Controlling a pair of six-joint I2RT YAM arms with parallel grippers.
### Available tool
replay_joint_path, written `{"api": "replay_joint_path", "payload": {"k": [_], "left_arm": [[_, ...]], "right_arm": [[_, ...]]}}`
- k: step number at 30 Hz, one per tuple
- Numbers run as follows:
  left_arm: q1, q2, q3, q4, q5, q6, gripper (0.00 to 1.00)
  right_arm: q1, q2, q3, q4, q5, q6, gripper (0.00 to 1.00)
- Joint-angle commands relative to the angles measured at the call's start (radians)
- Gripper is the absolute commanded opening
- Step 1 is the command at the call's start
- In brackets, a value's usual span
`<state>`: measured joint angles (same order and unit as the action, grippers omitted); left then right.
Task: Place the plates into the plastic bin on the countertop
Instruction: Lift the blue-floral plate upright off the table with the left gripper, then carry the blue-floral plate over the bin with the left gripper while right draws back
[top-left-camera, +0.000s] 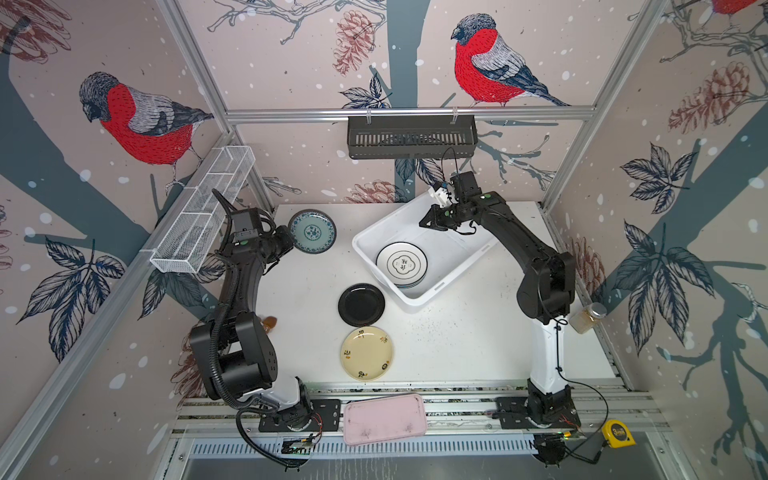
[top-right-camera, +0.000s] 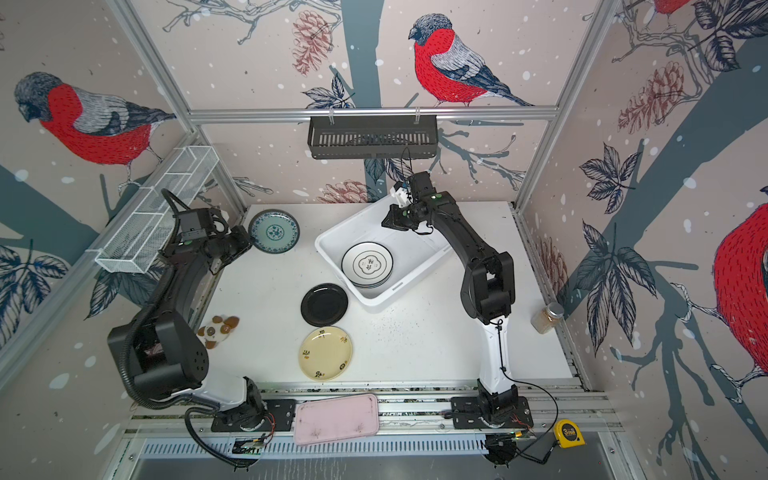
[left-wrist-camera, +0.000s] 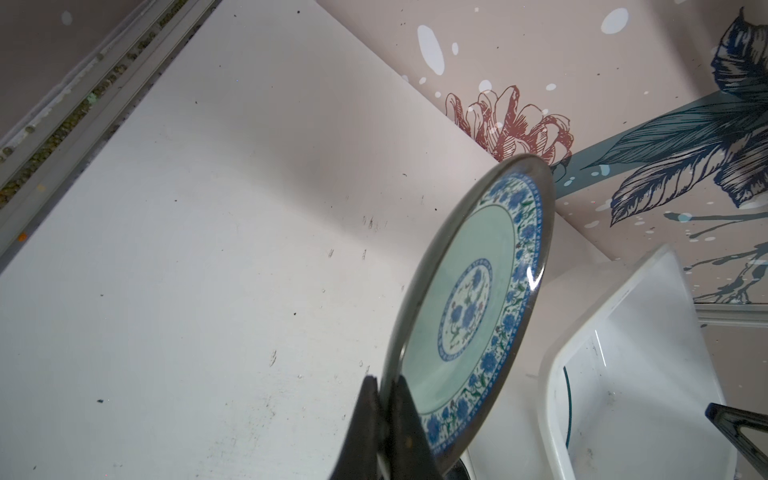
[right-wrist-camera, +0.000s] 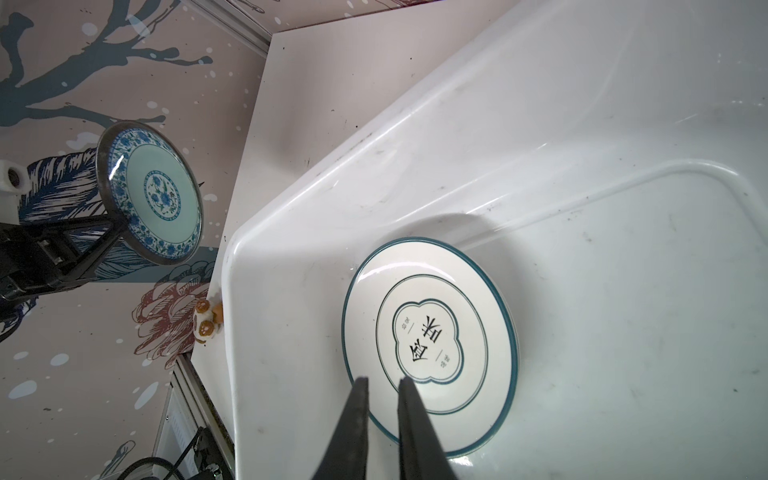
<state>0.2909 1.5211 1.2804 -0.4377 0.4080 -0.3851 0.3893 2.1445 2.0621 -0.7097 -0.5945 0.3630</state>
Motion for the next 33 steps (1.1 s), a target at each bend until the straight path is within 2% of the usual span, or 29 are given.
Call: {"api": "replay_joint_path", "payload": {"k": [1,16,22,33], "left_arm": [[0.002,-0.018,0.029,0.021,0.026,0.021,0.00],[-0.029,-0.036,0.089,0.047,0.097,0.030,0.00],[-0.109,-0.024,0.145,0.043,0.095,0.069,0.00],[-0.294,0.067,0.208,0.069,0.115,0.038,0.00]], "right_arm": [[0.001,0.001,0.008,-0.001,0.012,-0.010,0.17],[-0.007,0.003,0.033,-0.002,0.005,-0.001,0.17],[-0.028,-0.006,0.060,-0.019,-0.004,-0.008,0.17],[-0.103,-0.103,0.018,-0.057,0.017,-0.030,0.17]]}}
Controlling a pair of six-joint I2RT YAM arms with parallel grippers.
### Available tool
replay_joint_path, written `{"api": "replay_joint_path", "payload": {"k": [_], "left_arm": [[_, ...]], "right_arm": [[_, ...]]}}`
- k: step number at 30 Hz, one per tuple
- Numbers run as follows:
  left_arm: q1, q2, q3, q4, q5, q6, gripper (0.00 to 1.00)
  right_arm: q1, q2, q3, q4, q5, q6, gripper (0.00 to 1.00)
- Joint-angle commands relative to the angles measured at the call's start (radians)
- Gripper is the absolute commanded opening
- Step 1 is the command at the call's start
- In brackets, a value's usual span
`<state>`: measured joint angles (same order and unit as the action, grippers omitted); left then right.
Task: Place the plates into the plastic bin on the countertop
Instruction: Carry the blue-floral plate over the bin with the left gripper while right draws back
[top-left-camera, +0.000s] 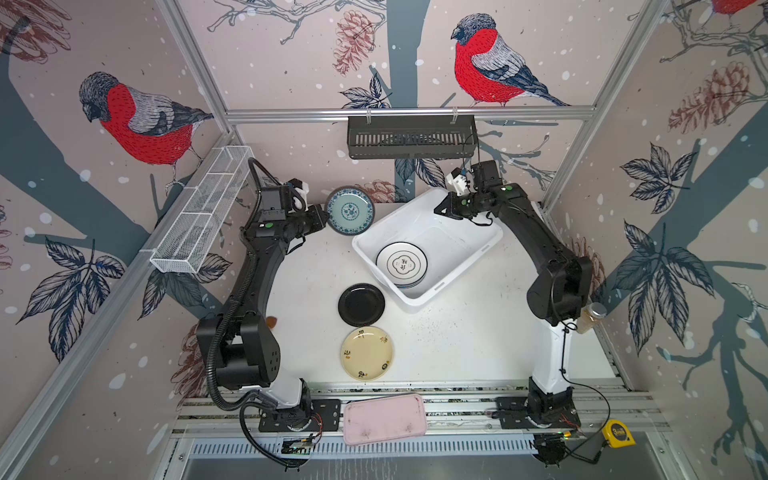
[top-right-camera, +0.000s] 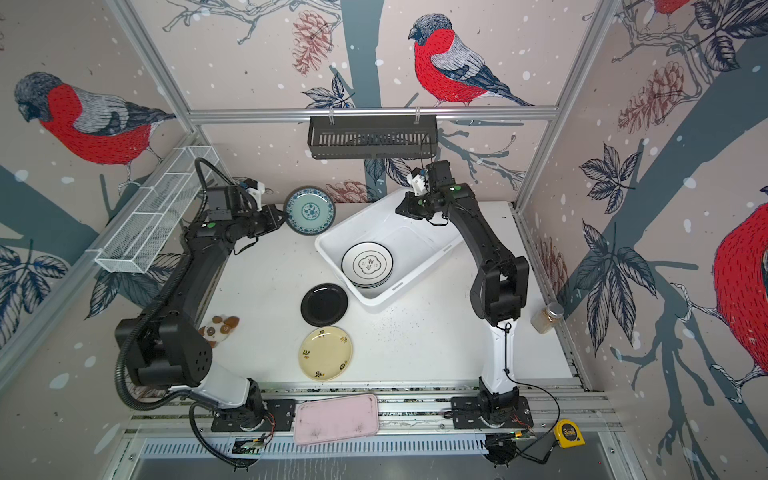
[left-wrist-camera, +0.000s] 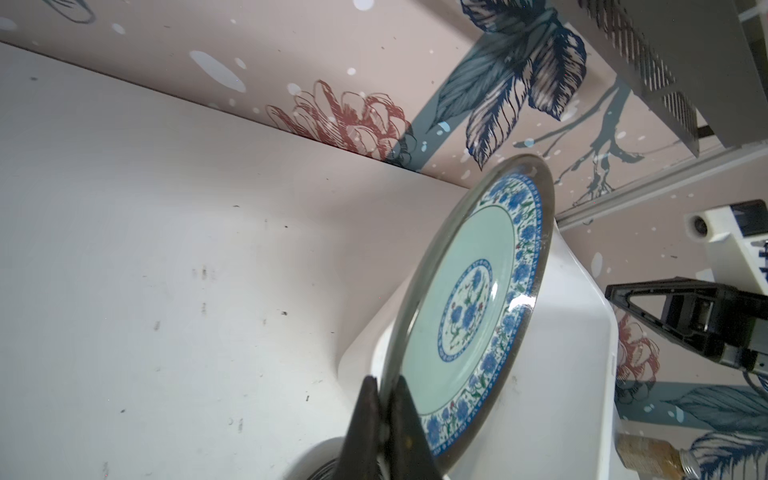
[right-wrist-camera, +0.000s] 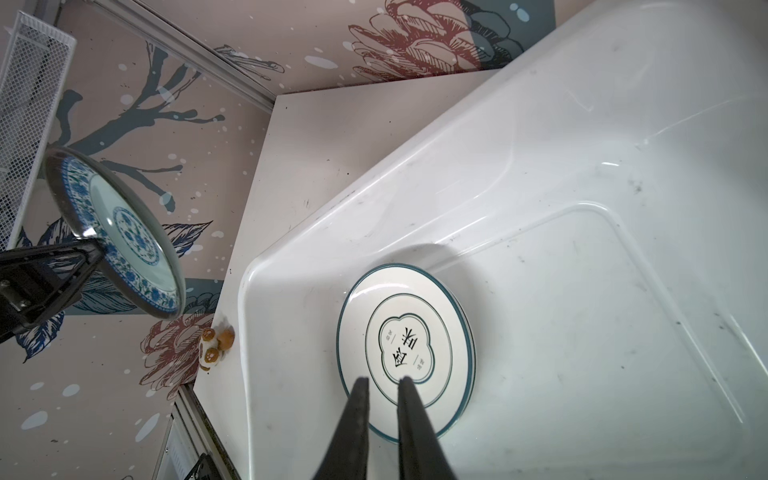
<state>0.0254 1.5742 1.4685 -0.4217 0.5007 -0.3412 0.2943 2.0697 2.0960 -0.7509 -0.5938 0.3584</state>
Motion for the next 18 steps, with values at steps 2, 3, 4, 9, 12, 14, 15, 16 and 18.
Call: {"api": "replay_joint_path", "payload": {"k": [2,3,4,9,12,14,15,16,18], "left_arm": [[-0.067,0.039,0.038,0.059,0.024,-0.009,0.00],[-0.083,0.053,0.049,0.060,0.023,-0.010,0.00],[-0.101,0.069,0.061,0.062,0.026,-0.015,0.00],[-0.183,0.151,0.135,0.068,0.034,-0.028,0.00],[-0.221,0.211,0.187,0.067,0.042,-0.037,0.00],[-0.241,0.250,0.219,0.066,0.046,-0.047,0.00],[-0.253,0.266,0.231,0.067,0.046,-0.051,0.00],[-0.264,0.281,0.241,0.070,0.046,-0.055,0.00],[-0.283,0.310,0.256,0.076,0.050,-0.062,0.00]], "right_arm": [[-0.019,-0.056,-0.039,-0.022,0.025,-0.034,0.17],[-0.023,-0.067,-0.048,-0.027,0.030,-0.036,0.17],[-0.028,-0.080,-0.060,-0.032,0.040,-0.042,0.17],[-0.048,-0.148,-0.122,-0.041,0.064,-0.051,0.17],[-0.060,-0.189,-0.159,-0.043,0.070,-0.053,0.17],[-0.067,-0.219,-0.192,-0.046,0.078,-0.053,0.17],[-0.072,-0.235,-0.207,-0.047,0.083,-0.052,0.17],[-0.074,-0.253,-0.226,-0.045,0.087,-0.051,0.17],[-0.078,-0.283,-0.254,-0.042,0.095,-0.046,0.17]]}}
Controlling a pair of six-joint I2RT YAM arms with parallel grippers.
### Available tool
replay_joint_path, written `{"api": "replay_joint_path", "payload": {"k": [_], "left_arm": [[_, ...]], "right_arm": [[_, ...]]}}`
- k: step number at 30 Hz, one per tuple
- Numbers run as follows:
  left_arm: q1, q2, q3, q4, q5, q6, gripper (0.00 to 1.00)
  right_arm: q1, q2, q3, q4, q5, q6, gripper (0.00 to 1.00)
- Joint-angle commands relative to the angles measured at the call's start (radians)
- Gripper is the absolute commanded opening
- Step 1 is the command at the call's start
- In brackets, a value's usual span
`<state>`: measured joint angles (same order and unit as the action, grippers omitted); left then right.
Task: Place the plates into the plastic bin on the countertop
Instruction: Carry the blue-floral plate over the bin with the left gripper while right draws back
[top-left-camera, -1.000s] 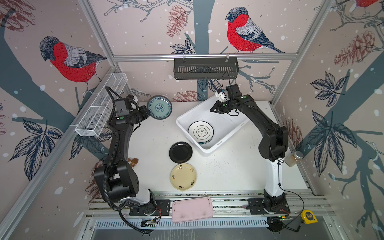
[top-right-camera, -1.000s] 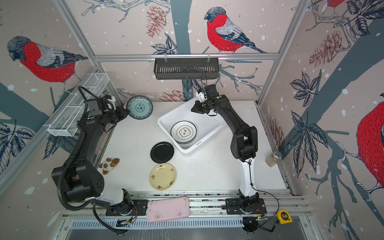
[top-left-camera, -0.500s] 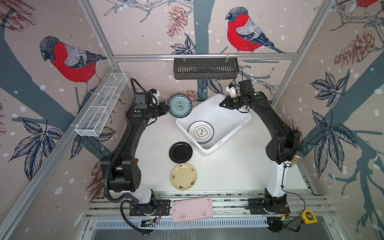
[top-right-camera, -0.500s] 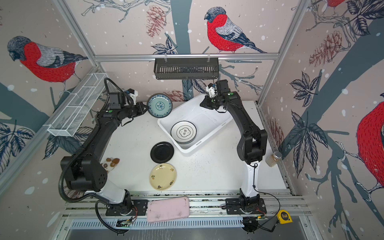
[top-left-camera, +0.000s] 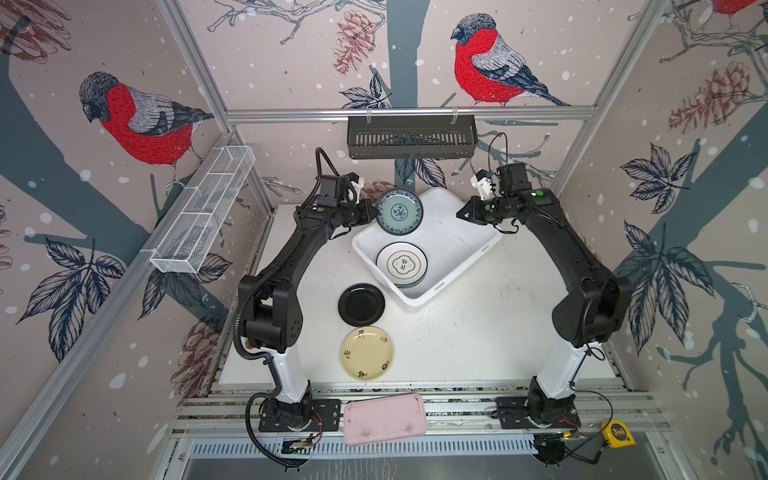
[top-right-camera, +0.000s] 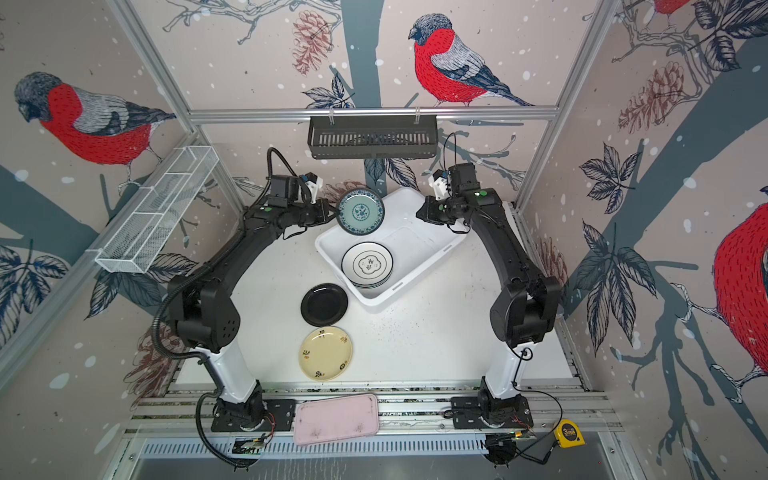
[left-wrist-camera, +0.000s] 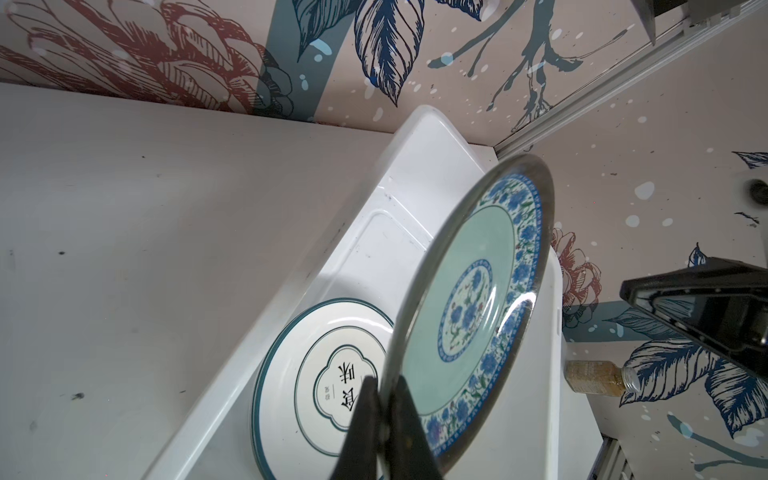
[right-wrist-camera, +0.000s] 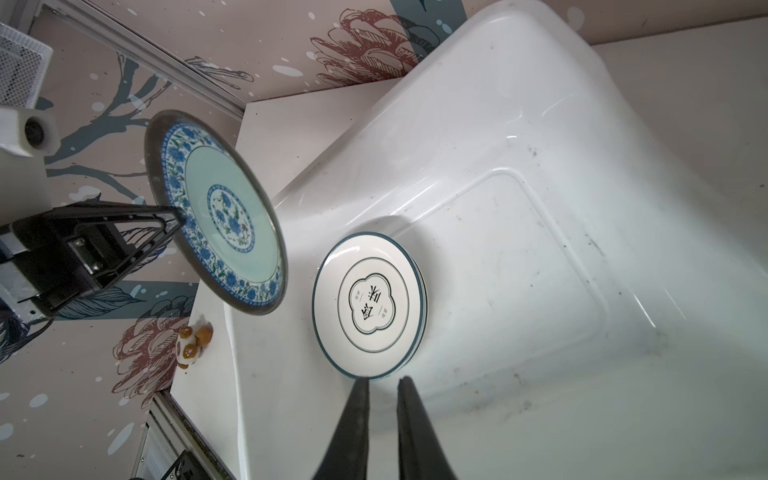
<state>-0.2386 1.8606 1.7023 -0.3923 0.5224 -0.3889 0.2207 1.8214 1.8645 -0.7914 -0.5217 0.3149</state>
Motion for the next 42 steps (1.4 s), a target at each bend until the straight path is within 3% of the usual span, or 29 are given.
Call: {"api": "replay_joint_path", "payload": {"k": [1,10,19,31,42], "left_arm": [[-0.028,0.036,0.026,0.052,0.029,-0.020,0.00],[-0.114,0.162,0.079,0.103,0.041,-0.080,0.00],[-0.202,0.343,0.259,0.068,-0.017,-0.099,0.00],[-0.225,0.519,0.395,0.069,-0.050,-0.068,0.00],[-0.249,0.596,0.427,0.062,-0.075,-0.057,0.00]], "right_arm": [[-0.004,-0.048,-0.036,-0.004,0.026,-0.001,0.17],[-0.012,-0.139,-0.107,-0.040,0.056,0.007,0.17],[-0.014,-0.231,-0.187,-0.055,0.081,0.034,0.17],[-0.012,-0.397,-0.361,-0.005,0.103,0.122,0.17],[-0.012,-0.413,-0.413,0.027,0.098,0.151,0.17]]}}
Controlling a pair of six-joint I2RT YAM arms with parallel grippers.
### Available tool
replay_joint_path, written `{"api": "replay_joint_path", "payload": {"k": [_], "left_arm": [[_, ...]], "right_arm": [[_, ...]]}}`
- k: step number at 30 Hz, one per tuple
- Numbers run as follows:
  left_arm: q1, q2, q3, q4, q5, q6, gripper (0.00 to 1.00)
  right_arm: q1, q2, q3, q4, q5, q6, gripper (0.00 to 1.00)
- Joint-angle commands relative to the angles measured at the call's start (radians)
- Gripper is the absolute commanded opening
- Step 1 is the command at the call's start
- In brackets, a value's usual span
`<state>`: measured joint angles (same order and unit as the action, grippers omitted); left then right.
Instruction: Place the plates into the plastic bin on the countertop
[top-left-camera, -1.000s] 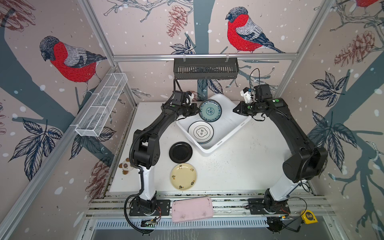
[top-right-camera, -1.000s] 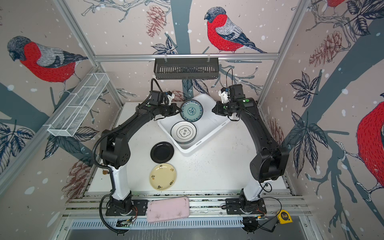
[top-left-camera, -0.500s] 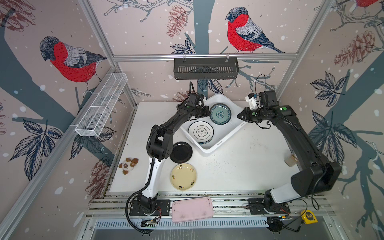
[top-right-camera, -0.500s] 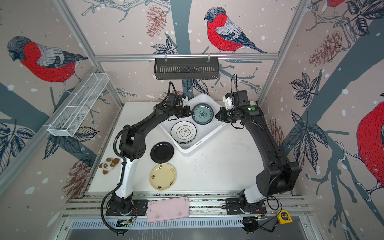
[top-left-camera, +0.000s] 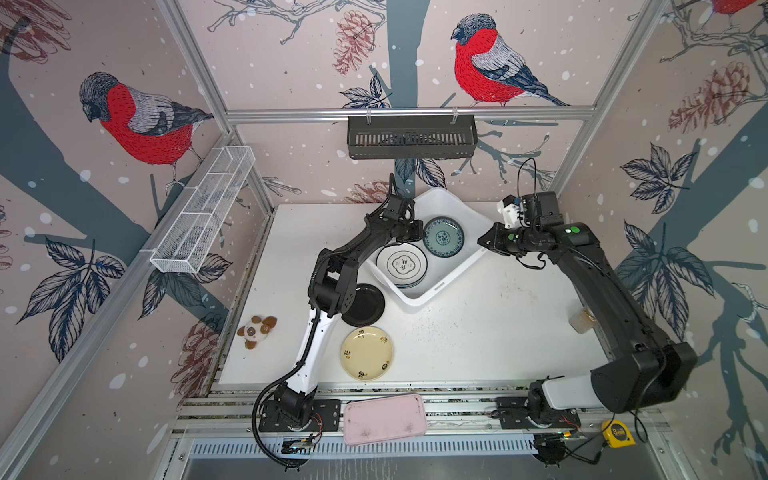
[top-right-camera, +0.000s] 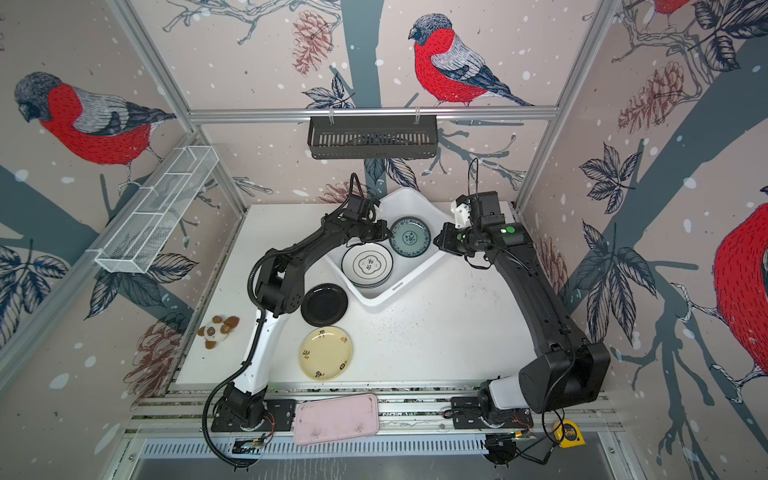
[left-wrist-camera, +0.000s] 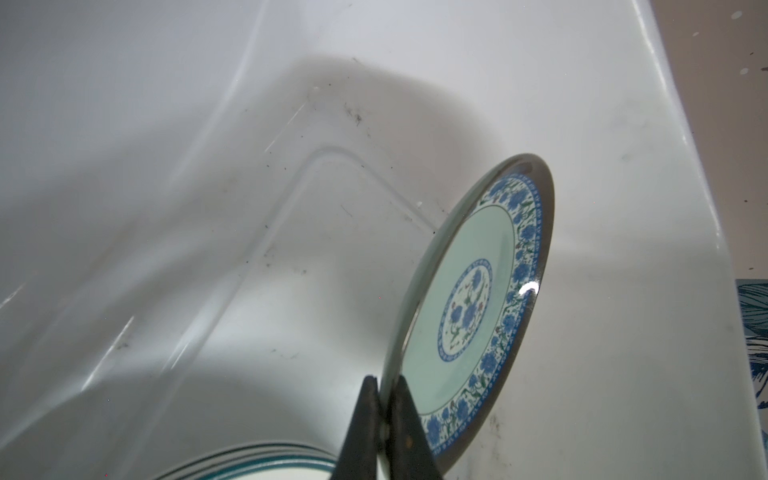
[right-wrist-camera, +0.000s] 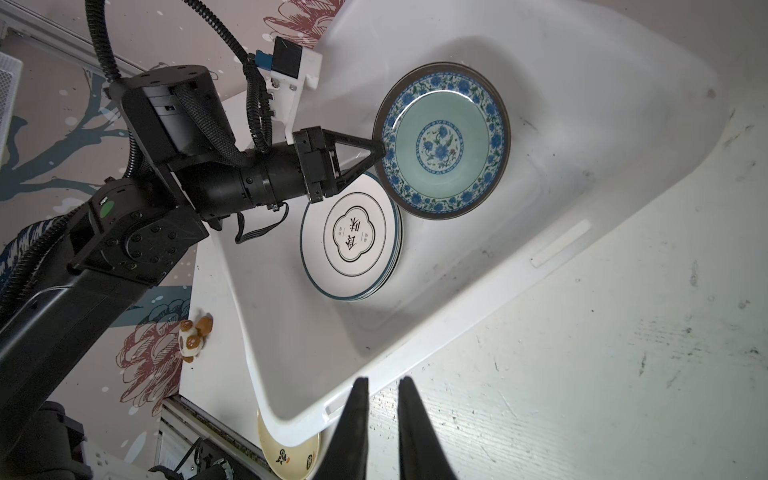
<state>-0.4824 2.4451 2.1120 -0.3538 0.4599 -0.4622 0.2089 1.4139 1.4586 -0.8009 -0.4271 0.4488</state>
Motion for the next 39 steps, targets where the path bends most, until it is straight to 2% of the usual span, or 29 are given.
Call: {"api": "replay_joint_path", "payload": {"k": [1,11,18,31,39], "left_arm": [[-0.007,0.017,0.021,0.023,-0.013,0.016,0.00],[-0.014,0.045,0.028,0.025,-0.030,0.040,0.00],[-0.014,0.057,0.042,0.026,-0.035,0.049,0.04],[-0.023,0.082,0.057,0.042,-0.017,0.048,0.18],[-0.027,0.088,0.060,0.038,-0.022,0.054,0.24]], "right_arm": [[0.000,-0.005,-0.012,0.040,0.001,0.020,0.17],[0.000,0.017,-0.027,0.066,-0.016,0.019,0.17],[-0.002,0.025,-0.042,0.081,-0.019,0.019,0.17],[-0.003,0.033,-0.079,0.104,-0.025,0.022,0.17],[-0.005,0.032,-0.079,0.105,-0.027,0.021,0.17]]}}
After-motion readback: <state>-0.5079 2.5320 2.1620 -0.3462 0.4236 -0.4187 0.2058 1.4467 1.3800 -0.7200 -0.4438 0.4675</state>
